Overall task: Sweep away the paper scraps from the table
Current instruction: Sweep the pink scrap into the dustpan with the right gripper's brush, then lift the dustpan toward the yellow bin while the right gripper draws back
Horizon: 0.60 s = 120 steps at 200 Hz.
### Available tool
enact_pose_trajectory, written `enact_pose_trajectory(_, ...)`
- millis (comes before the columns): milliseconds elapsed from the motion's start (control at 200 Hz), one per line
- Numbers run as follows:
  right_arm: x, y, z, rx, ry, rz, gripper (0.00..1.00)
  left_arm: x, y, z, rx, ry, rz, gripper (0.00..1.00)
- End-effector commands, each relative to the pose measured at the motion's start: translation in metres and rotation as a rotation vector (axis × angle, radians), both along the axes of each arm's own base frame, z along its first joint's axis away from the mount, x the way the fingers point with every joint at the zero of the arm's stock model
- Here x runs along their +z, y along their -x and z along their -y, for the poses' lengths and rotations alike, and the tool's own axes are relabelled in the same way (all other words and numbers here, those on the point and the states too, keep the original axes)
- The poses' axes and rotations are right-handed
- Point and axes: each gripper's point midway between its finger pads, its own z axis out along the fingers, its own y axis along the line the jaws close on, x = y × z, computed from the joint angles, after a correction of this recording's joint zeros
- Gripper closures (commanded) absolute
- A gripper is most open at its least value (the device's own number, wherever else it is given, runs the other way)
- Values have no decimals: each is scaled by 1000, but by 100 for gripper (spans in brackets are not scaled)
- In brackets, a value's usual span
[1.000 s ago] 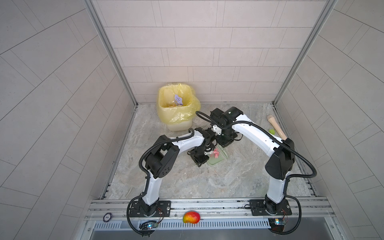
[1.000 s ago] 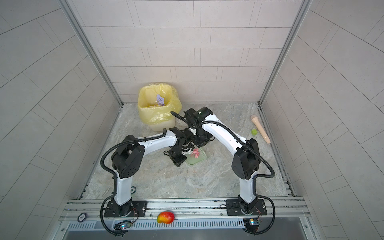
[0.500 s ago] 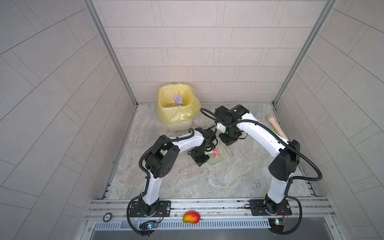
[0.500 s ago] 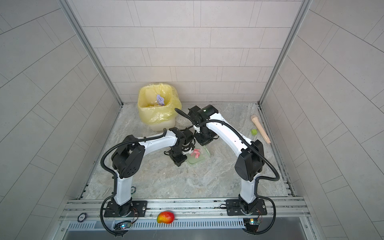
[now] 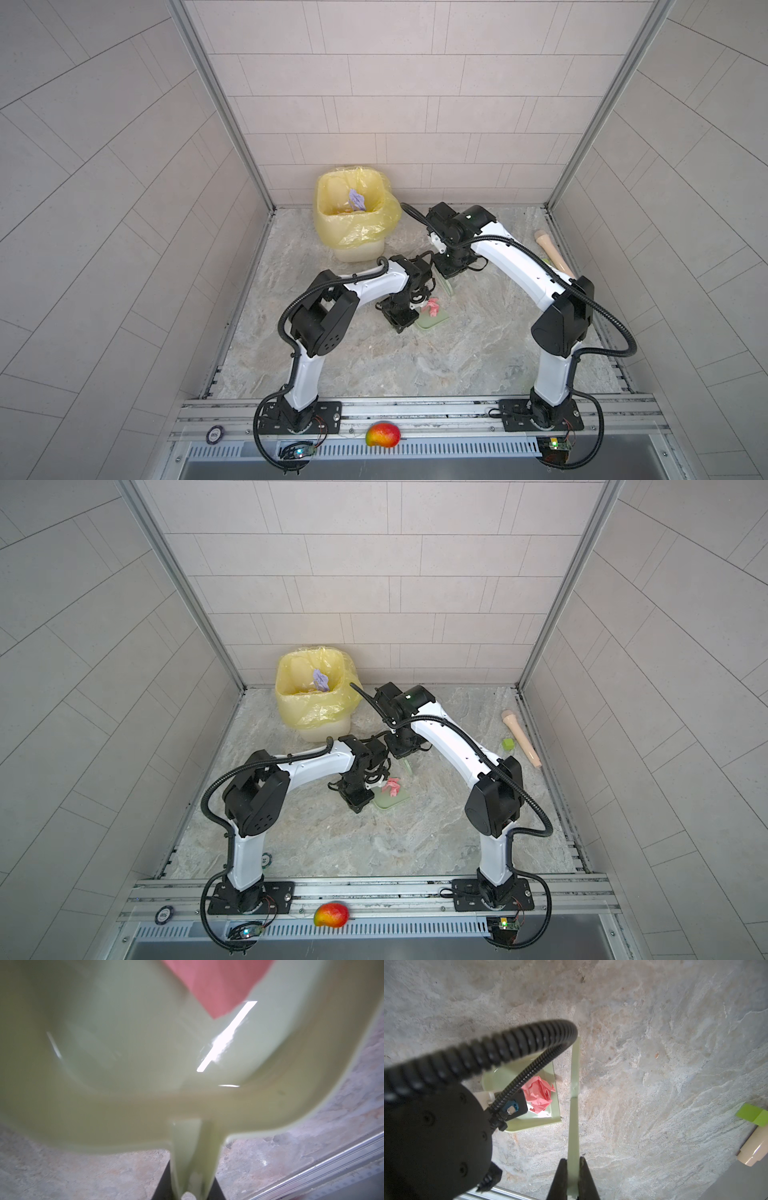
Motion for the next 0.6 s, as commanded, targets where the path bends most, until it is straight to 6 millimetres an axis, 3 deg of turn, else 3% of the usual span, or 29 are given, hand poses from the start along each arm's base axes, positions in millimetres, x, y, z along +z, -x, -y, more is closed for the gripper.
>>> enact_pose_trajectory(0,-2,-7,-8,-54,-44,13,100,1,1,0,-5,-8,1,100)
enact_pose_trajectory(285,-4,13,-21,-47,-113,-45,100,1,1,-1,-6,-12,3,100)
enact_pose_trajectory(595,9,35,-31,-56,-190,-68,100,-1,0,-3,-6,-19,3,100)
